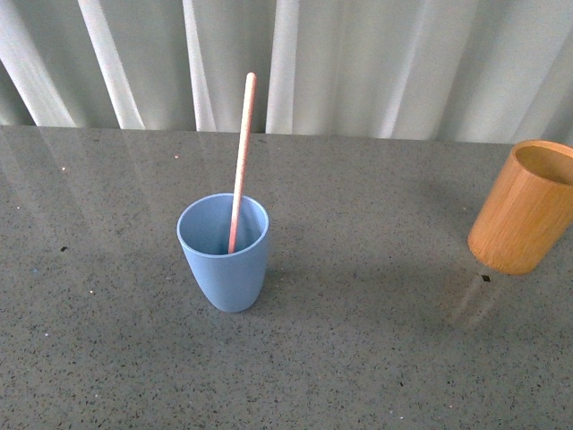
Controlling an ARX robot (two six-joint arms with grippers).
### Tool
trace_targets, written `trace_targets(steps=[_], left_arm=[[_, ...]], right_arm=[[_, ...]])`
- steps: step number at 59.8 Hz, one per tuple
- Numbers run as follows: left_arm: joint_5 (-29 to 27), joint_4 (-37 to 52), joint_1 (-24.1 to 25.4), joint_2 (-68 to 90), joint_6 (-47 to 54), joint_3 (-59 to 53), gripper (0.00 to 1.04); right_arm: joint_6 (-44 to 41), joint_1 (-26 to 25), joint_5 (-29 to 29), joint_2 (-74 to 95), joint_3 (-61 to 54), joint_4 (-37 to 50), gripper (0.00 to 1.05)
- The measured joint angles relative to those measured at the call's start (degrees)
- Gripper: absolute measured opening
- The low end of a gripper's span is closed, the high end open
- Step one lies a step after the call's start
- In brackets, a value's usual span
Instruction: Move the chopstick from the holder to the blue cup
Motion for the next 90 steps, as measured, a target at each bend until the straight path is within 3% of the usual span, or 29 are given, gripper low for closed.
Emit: trace_targets(steps=[44, 54, 73, 90], left_arm=[[0.0, 0.0, 0.0, 0.0, 0.0, 0.0, 0.98], [0.0, 0.0, 0.0, 0.0, 0.0, 0.0, 0.98], [0.0, 0.0, 0.0, 0.0, 0.0, 0.0, 0.98], [0.0, 0.0, 0.0, 0.0, 0.0, 0.0, 0.98]], right_arm=[[0.0, 0.0, 0.0, -2.9, -2.2, 0.5, 0.01], [-0.1, 0.0, 0.0, -2.9, -2.2, 0.5, 0.37], [0.0, 0.0, 0.0, -2.9, -2.2, 0.5, 0.94], [0.0, 0.0, 0.0, -2.9, -2.2, 0.5, 0.95]])
